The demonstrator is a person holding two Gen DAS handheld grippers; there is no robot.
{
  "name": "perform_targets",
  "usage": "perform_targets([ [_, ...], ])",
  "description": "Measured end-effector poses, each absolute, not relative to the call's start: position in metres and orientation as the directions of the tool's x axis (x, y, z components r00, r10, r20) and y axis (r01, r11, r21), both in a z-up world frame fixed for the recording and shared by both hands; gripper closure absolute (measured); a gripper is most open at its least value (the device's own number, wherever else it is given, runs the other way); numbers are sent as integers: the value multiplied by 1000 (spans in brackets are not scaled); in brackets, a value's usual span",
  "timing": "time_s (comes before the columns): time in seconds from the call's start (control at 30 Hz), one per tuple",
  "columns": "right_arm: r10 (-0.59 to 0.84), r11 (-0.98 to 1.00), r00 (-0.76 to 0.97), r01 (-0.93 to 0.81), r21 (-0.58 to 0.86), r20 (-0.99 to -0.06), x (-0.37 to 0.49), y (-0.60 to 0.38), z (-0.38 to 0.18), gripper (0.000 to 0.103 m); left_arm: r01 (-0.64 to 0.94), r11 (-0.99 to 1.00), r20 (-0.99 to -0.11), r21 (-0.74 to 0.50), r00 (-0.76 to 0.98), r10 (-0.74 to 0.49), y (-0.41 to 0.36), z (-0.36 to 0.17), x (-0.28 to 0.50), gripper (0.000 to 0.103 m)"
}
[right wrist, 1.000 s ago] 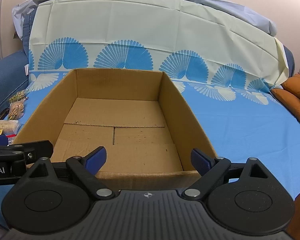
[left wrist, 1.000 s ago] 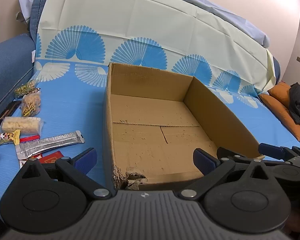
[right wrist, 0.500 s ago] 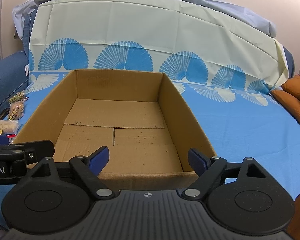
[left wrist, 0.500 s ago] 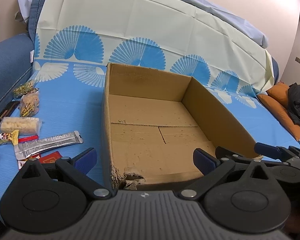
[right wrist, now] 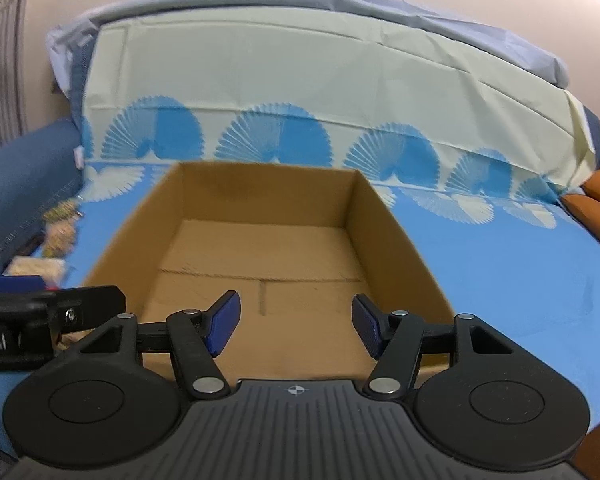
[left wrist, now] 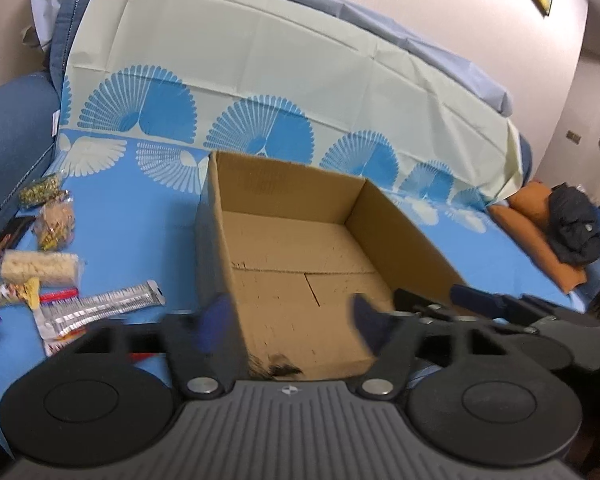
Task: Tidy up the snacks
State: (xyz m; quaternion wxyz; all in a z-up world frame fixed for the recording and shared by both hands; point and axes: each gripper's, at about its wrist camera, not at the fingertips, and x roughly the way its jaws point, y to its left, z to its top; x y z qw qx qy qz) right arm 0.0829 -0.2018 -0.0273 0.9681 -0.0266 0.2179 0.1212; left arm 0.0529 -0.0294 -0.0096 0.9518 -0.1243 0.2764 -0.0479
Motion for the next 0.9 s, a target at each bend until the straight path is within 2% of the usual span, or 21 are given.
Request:
perform_targets([
  [0.03, 225, 968, 879, -252, -10, -420, 82, -199, -25, 40, 21, 965, -513, -263, 844, -158, -21, -3, 52, 61],
  [0.07, 238, 964, 884, -267, -16, -402, 80, -193, -24, 40, 17, 964, -511, -266, 845, -156, -12, 3, 51, 75],
  [0.1, 275, 957, 883, -290, 19, -381, 77, -186, -20, 40, 14, 962, -508, -274, 847, -158, -2, 9, 51, 83],
  [0.13, 291, 952, 878, -306, 22, -381, 75, -180, -18, 40, 13, 959, -503, -283, 849, -160, 8, 14, 50, 85],
  [0.2, 344, 935, 864, -351, 50, -368, 71, -165, -11, 49, 2, 961, -492, -276, 859, -143, 32, 22, 48, 86],
  [0.23, 367, 927, 858, -371, 58, -359, 69, -158, -9, 60, -16, 964, -492, -266, 862, -122, 45, 23, 47, 86],
  [0.27, 385, 919, 849, -388, 69, -362, 69, -153, -7, 66, -48, 964, -499, -262, 862, -92, 60, 23, 46, 86],
  [0.43, 500, 862, 787, -492, 123, -361, 63, -116, 0, 67, -214, 919, -527, -332, 850, 7, 140, -3, 41, 85],
  [0.57, 579, 807, 732, -576, 130, -359, 59, -80, -3, 66, -357, 822, -528, -443, 845, 83, 193, -39, 26, 85],
  [0.67, 617, 774, 682, -617, 144, -393, 62, -52, -10, 62, -442, 729, -562, -524, 822, 94, 214, -66, 19, 82],
  [0.73, 626, 760, 648, -631, 155, -434, 66, -32, -17, 58, -463, 682, -570, -566, 818, 83, 220, -72, 18, 70],
  [0.77, 620, 761, 634, -629, 157, -462, 70, -24, -23, 55, -469, 686, -568, -556, 817, 98, 220, -71, 19, 58],
  [0.8, 609, 765, 620, -623, 161, -494, 74, -14, -29, 53, -481, 695, -575, -535, 810, 117, 219, -71, 21, 53],
  [0.83, 597, 772, 604, -612, 174, -528, 78, -11, -37, 48, -488, 700, -582, -521, 803, 127, 217, -72, 21, 52],
  [0.9, 561, 795, 586, -578, 183, -585, 87, -2, -50, 38, -505, 695, -598, -512, 790, 133, 217, -76, 25, 36],
])
